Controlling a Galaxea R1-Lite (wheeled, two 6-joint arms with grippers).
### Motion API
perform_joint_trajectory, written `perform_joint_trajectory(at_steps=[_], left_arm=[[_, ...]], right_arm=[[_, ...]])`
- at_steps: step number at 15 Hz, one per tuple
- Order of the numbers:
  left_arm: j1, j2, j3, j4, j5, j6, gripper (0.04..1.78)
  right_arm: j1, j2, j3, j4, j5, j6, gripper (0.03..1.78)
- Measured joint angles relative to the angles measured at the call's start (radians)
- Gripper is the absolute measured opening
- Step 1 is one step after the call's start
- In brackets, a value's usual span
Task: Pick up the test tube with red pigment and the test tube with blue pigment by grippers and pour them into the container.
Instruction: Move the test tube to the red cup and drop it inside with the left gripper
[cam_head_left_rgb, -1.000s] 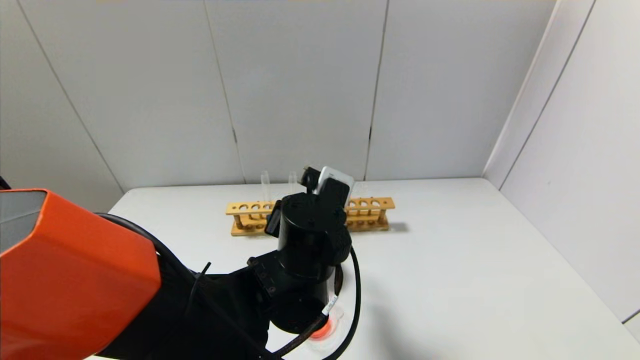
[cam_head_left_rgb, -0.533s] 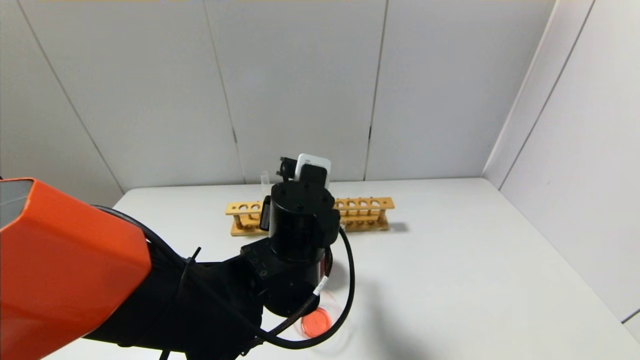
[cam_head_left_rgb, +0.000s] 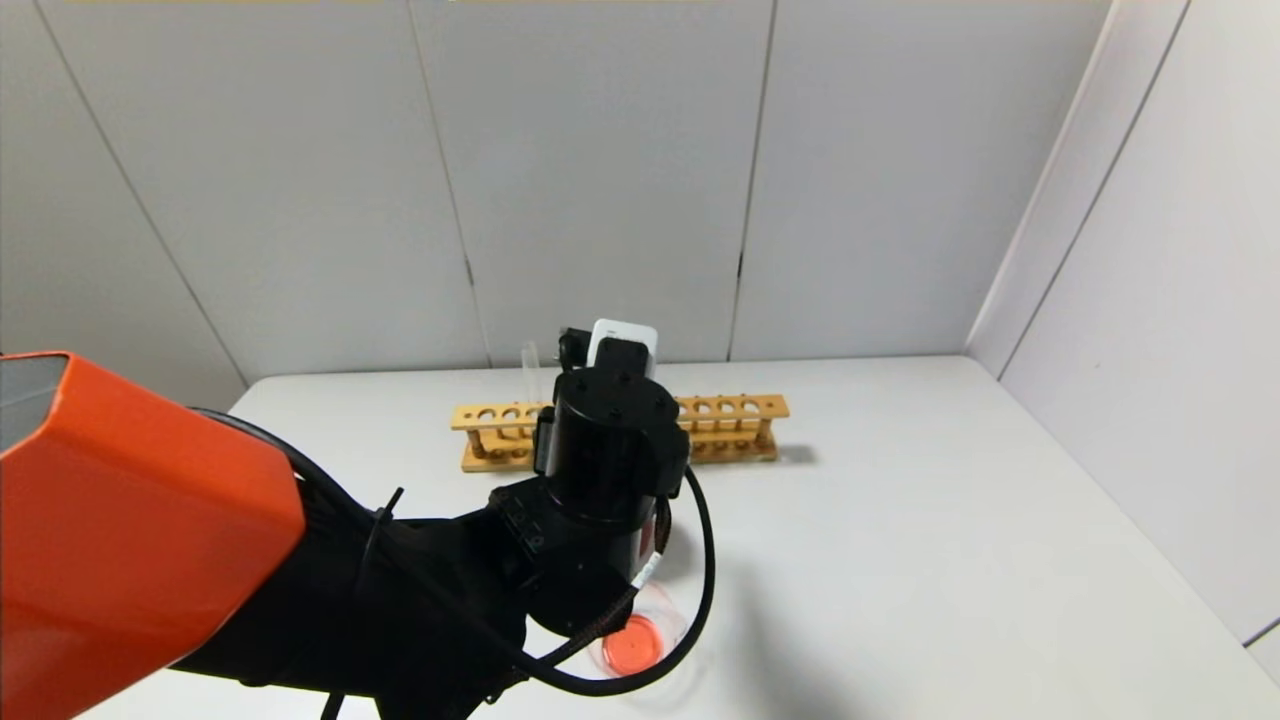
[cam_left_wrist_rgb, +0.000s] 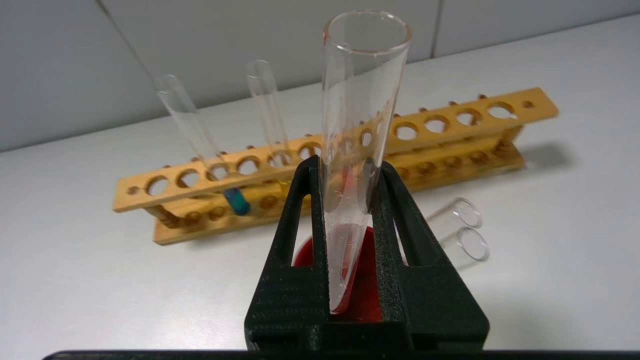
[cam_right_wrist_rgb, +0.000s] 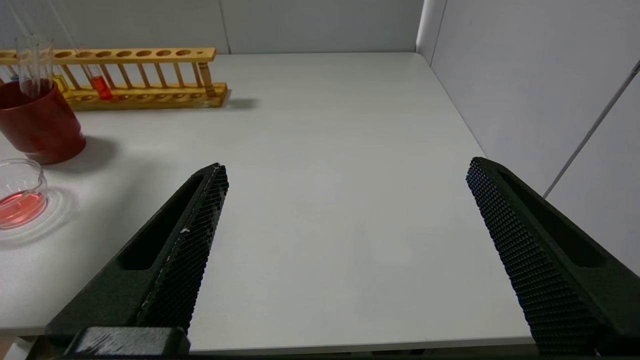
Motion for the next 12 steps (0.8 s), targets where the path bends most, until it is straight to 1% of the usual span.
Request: perform_joint_trajectory(at_steps=[6,12], left_arm=[[0.002,0.043,-0.001,0.003,-0.031,-0.019,0.31],[0.024,0.066,0.004,-0.004,-0.059,-0.056,0.31]], right_arm=[[0.000,0.000,0.000,0.000,0.000,0.000,1.74],[0.000,0.000,0.000,0.000,0.000,0.000,1.74]])
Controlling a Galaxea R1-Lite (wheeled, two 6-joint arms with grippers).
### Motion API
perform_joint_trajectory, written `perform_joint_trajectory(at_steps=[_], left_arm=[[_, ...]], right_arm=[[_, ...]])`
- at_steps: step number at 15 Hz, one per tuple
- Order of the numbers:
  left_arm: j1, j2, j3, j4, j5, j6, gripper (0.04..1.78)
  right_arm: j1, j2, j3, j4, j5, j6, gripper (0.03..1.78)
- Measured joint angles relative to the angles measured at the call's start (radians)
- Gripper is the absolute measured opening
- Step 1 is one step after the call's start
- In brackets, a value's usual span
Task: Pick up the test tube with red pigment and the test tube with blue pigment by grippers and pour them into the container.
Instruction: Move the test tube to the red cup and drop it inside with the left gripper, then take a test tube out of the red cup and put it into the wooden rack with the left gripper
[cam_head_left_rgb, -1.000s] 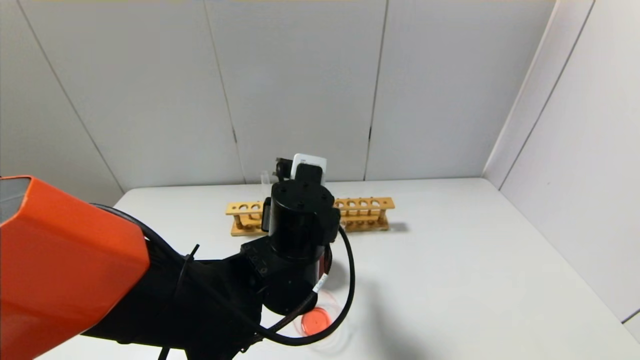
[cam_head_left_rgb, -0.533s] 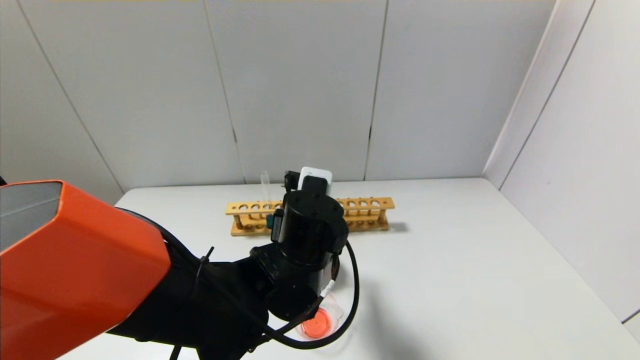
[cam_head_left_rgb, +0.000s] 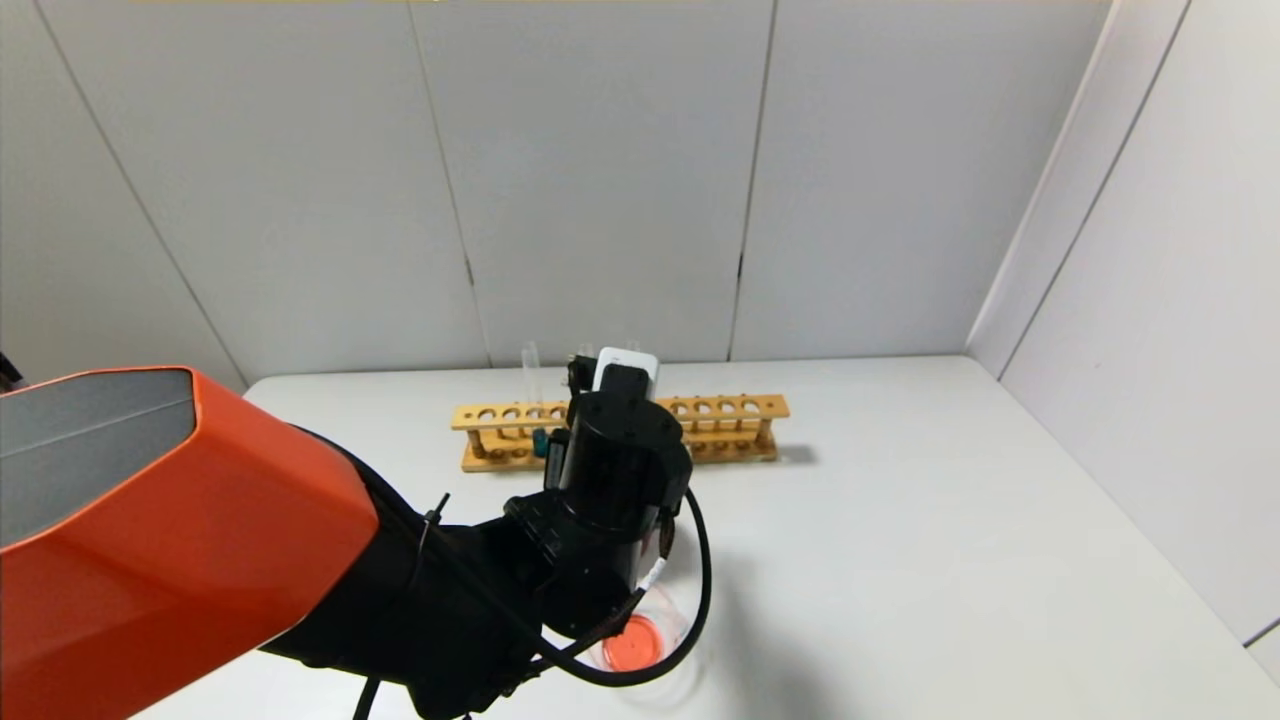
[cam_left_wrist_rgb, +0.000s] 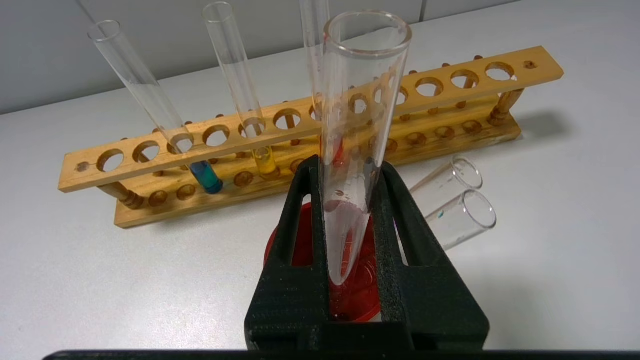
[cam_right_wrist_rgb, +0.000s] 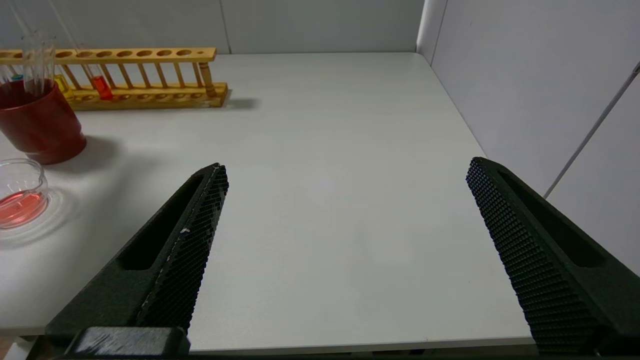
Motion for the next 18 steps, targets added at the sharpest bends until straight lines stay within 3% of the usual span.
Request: perform_joint_trajectory(at_steps=[5,8,10,14,18], left_arm=[[0.010,0.006,0.006,-0.001,-0.029,-0.014,0.32],[0.013,0.010,0.006,0.000,-0.029,-0.014,0.46],[0.012,0.011,0.006,0.000,-0.029,-0.012,0.69],[0.011,0.011,0.007,0.000,-0.027,-0.012,1.35],[0.011,-0.014,0.007,0.007,-0.013,0.003,1.71]], right_arm=[[0.000,0.000,0.000,0.000,0.000,0.000,1.74],[0.000,0.000,0.000,0.000,0.000,0.000,1.74],[0.000,0.000,0.000,0.000,0.000,0.000,1.74],[0.000,0.000,0.000,0.000,0.000,0.000,1.74],[0.000,0.000,0.000,0.000,0.000,0.000,1.74]])
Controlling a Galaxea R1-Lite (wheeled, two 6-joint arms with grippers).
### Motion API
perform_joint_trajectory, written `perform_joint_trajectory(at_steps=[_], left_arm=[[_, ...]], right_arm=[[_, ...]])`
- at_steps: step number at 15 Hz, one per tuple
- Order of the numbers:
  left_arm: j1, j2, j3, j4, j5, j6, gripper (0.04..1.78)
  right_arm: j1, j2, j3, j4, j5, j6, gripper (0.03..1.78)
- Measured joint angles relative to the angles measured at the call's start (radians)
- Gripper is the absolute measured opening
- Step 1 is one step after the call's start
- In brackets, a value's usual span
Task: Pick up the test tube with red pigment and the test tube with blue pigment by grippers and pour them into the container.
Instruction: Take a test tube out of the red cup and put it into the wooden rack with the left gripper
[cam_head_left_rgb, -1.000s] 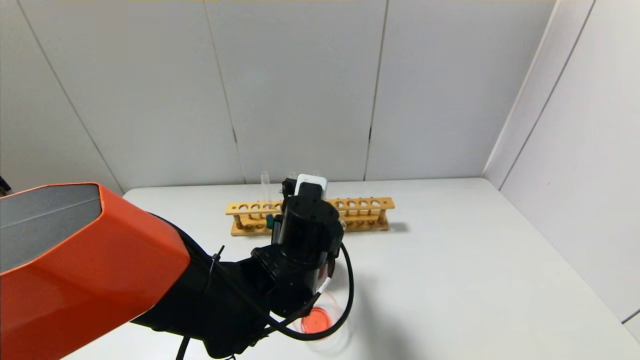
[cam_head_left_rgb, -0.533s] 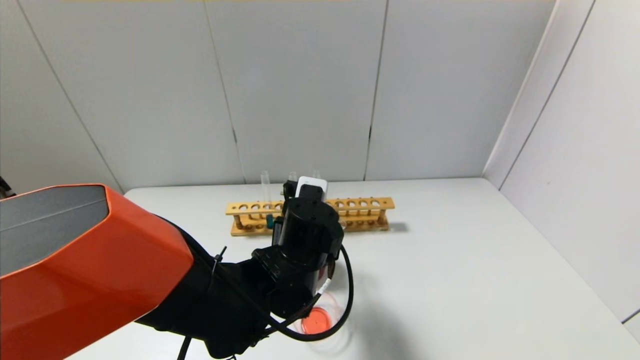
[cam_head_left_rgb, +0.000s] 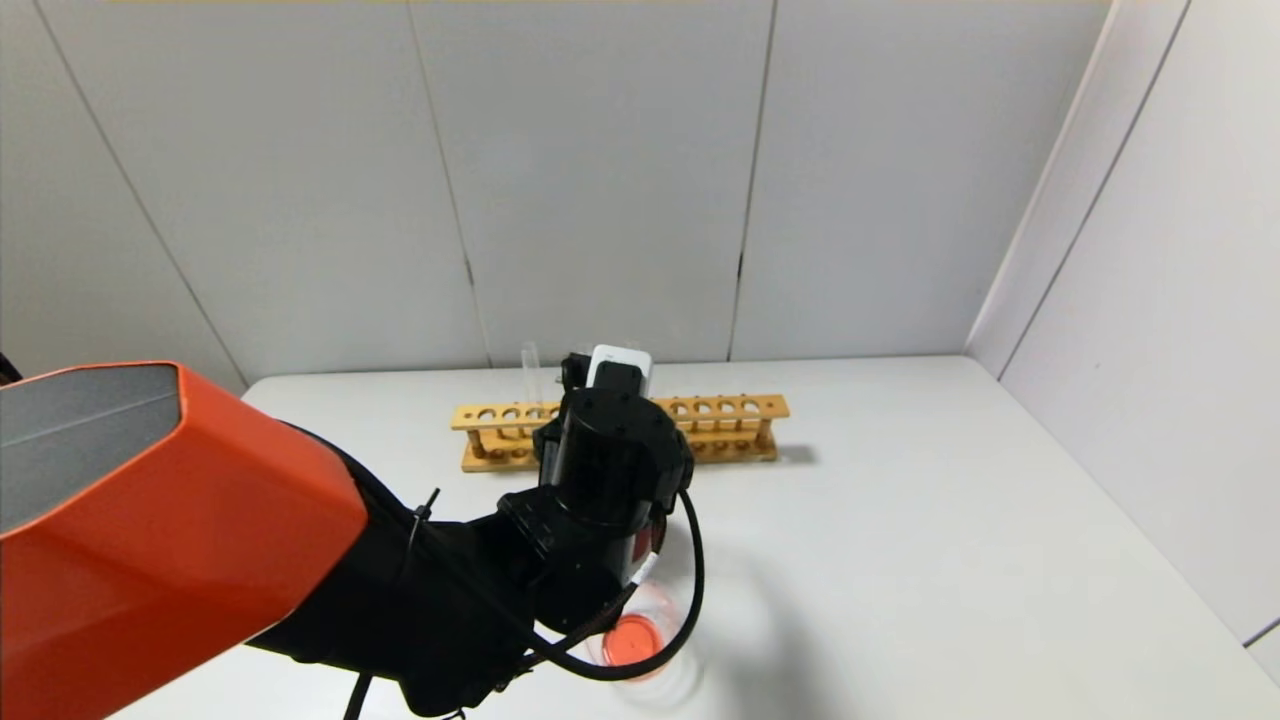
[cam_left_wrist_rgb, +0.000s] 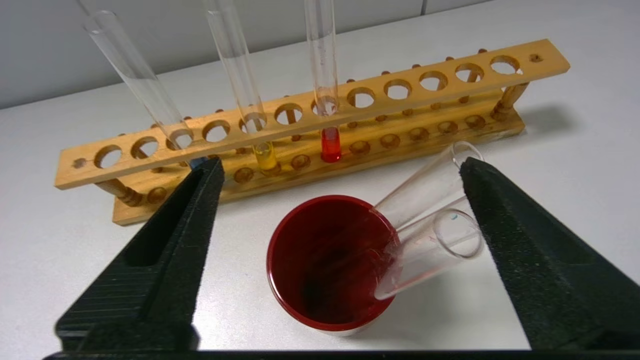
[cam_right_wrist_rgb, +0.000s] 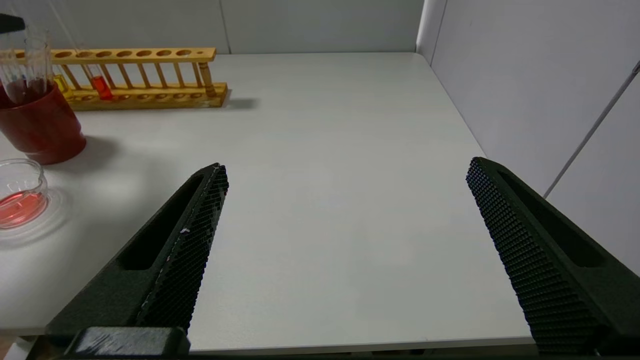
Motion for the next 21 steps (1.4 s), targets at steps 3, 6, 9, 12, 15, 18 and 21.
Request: perform_joint_trajectory(at_steps=[3,6,9,12,15,18,21], left_arm=[[0.008,-0.081,0.008,0.005,0.004,0.042,1.75],[0.066,-0.201,0.024,0.009,0.020,0.115,1.75],[0.125,-0.326,0.095,0.051,0.025,0.135,1.75],[0.149,-0.415,0.236,0.049,0.034,0.122,1.75],[0.161,-0.442,0.348,0.010,0.055,0.053,1.75],[0.171,-0.390,0.392,-0.013,0.054,0.006,1.75],[0.180,-0.279,0.383,-0.109,0.034,-0.007,1.75]], right_arm=[[0.000,0.000,0.000,0.000,-0.001,0.000,1.74],[0.000,0.000,0.000,0.000,0.000,0.000,1.74],[0.000,0.000,0.000,0.000,0.000,0.000,1.74],[0.000,0.000,0.000,0.000,0.000,0.000,1.74],[0.000,0.000,0.000,0.000,0.000,0.000,1.74],[0.000,0.000,0.000,0.000,0.000,0.000,1.74],[0.000,0.000,0.000,0.000,-0.001,0.000,1.74]])
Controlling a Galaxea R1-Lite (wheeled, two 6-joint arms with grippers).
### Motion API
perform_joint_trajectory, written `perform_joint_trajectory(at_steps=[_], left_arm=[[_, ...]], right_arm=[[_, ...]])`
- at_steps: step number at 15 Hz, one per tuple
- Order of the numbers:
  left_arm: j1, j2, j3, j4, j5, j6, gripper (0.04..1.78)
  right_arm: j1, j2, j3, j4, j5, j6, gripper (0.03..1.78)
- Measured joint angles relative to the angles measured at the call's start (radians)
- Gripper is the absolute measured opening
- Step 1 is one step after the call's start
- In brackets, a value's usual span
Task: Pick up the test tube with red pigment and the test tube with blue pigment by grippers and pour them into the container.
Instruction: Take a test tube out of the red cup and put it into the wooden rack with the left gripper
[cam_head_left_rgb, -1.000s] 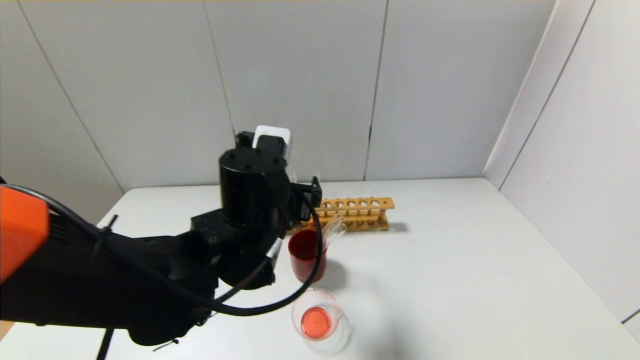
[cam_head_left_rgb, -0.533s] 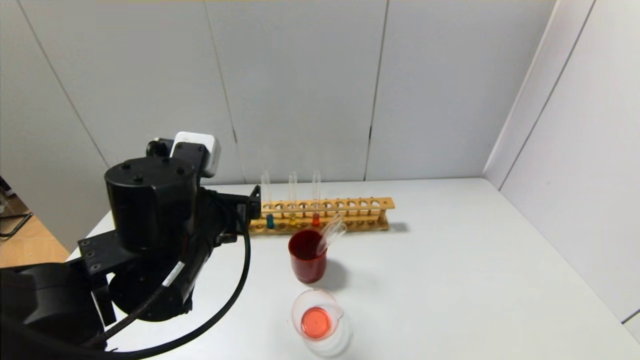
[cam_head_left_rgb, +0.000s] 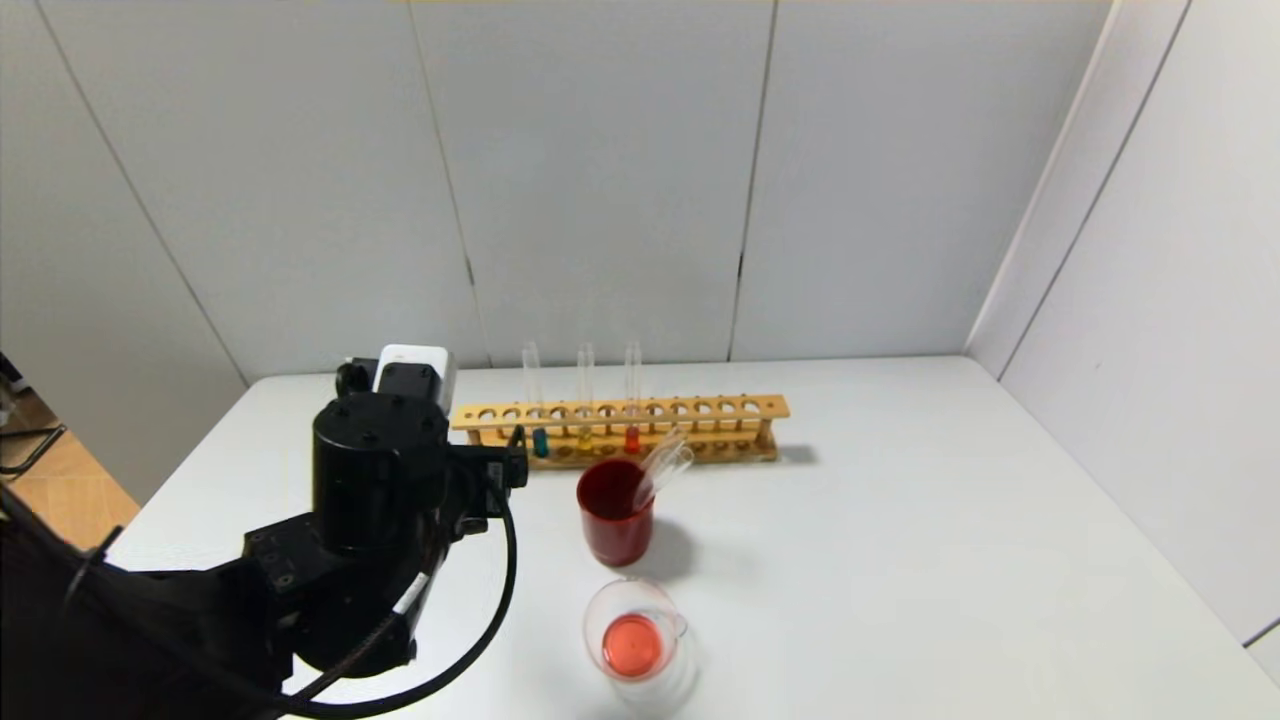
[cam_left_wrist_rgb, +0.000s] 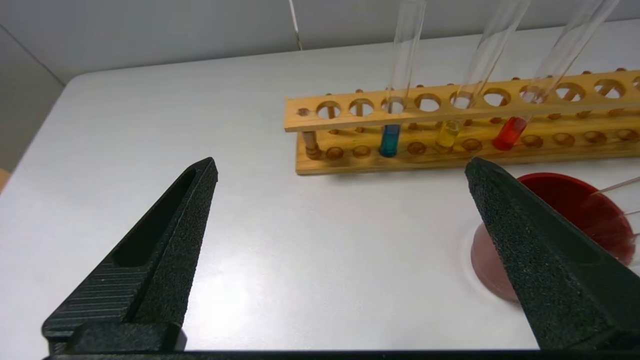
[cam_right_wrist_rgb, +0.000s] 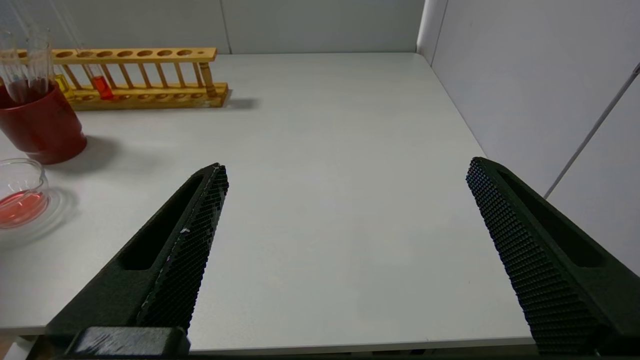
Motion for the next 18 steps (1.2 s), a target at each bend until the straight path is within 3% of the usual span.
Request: perform_joint_trajectory(at_steps=[3,18], left_arm=[[0.032,0.113,-0.058,-0.096,-0.072,0.004,1.75],[0.204,0.427,-0.370,-0.053,-0.260,0.003,1.75]], right_arm=[[0.000,0.000,0.000,0.000,0.000,0.000,1.74],[0.000,0.000,0.000,0.000,0.000,0.000,1.74]])
